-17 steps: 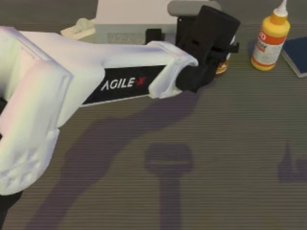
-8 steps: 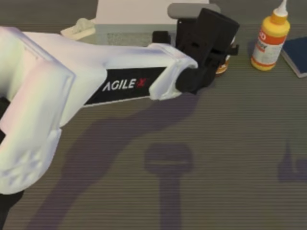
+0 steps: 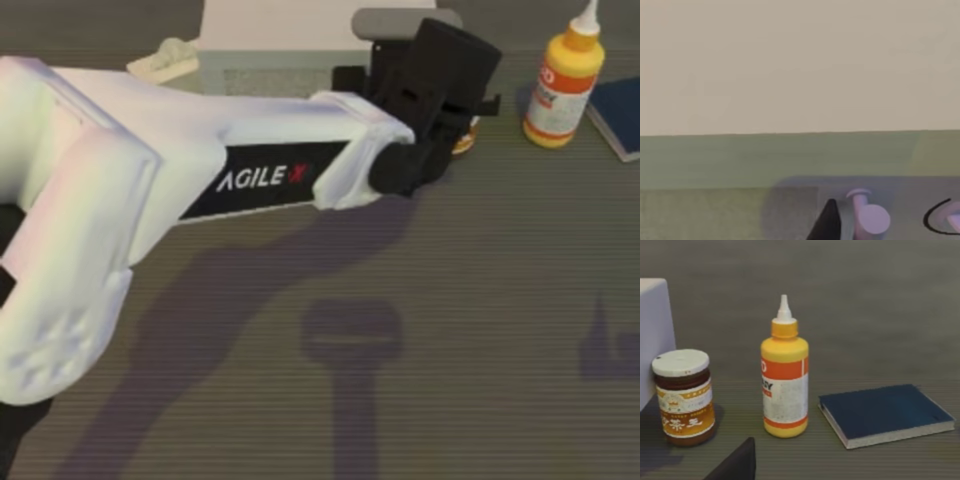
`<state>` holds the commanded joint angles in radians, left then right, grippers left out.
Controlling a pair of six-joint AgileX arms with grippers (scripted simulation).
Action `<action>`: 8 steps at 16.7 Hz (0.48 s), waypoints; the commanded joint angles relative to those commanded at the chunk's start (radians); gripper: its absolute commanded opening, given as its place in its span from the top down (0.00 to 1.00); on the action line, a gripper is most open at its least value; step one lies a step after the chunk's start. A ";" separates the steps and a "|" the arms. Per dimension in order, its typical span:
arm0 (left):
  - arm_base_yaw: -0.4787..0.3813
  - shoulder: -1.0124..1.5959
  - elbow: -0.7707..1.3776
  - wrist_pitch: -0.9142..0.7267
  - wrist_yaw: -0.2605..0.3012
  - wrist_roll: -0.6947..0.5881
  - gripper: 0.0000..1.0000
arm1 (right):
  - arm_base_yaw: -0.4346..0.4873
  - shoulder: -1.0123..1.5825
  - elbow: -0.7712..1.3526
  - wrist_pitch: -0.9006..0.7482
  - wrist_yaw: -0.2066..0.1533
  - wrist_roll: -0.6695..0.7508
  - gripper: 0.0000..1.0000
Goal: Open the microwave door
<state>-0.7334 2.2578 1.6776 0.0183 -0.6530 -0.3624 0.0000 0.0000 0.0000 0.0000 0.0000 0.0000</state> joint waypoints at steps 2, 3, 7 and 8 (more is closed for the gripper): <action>0.000 0.000 0.000 0.000 0.000 0.000 1.00 | 0.000 0.000 0.000 0.000 0.000 0.000 0.00; 0.000 0.000 0.000 0.000 0.000 0.000 1.00 | 0.000 0.000 0.000 0.000 0.000 0.000 0.00; -0.060 -0.016 -0.025 -0.013 0.009 -0.006 1.00 | 0.000 0.000 0.000 0.000 0.000 0.000 0.00; -0.058 -0.007 -0.005 -0.035 0.015 -0.012 1.00 | 0.000 0.000 0.000 0.000 0.000 0.000 0.00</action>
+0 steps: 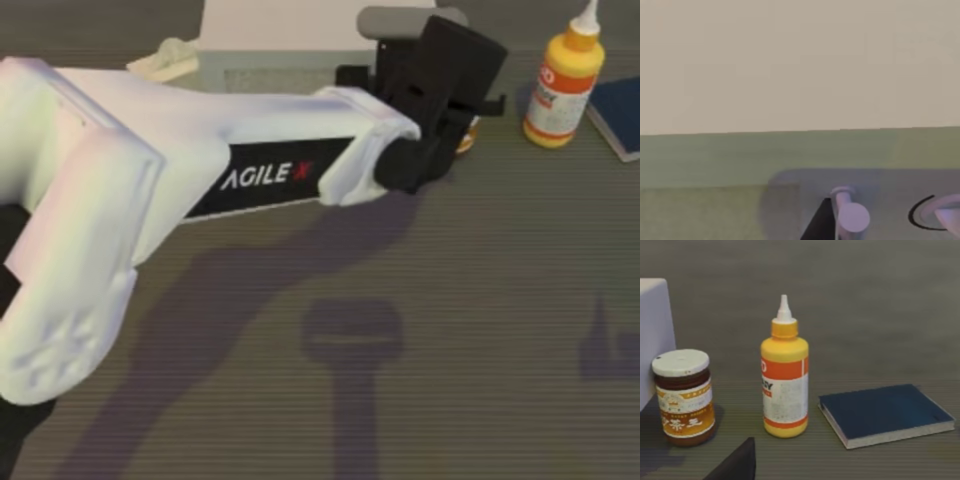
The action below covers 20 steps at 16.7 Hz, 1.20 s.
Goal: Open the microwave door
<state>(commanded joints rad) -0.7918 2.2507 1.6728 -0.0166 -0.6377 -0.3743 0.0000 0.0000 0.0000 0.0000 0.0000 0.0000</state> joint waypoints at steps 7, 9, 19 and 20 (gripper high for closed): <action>0.031 0.127 0.329 -0.434 0.108 -0.099 1.00 | 0.000 0.000 0.000 0.000 0.000 0.000 0.00; 0.045 0.164 0.448 -0.611 0.153 -0.137 1.00 | 0.000 0.000 0.000 0.000 0.000 0.000 0.00; 0.099 0.253 0.806 -1.107 0.311 -0.253 1.00 | 0.000 0.000 0.000 0.000 0.000 0.000 0.00; 0.099 0.253 0.806 -1.107 0.311 -0.253 1.00 | 0.000 0.000 0.000 0.000 0.000 0.000 0.00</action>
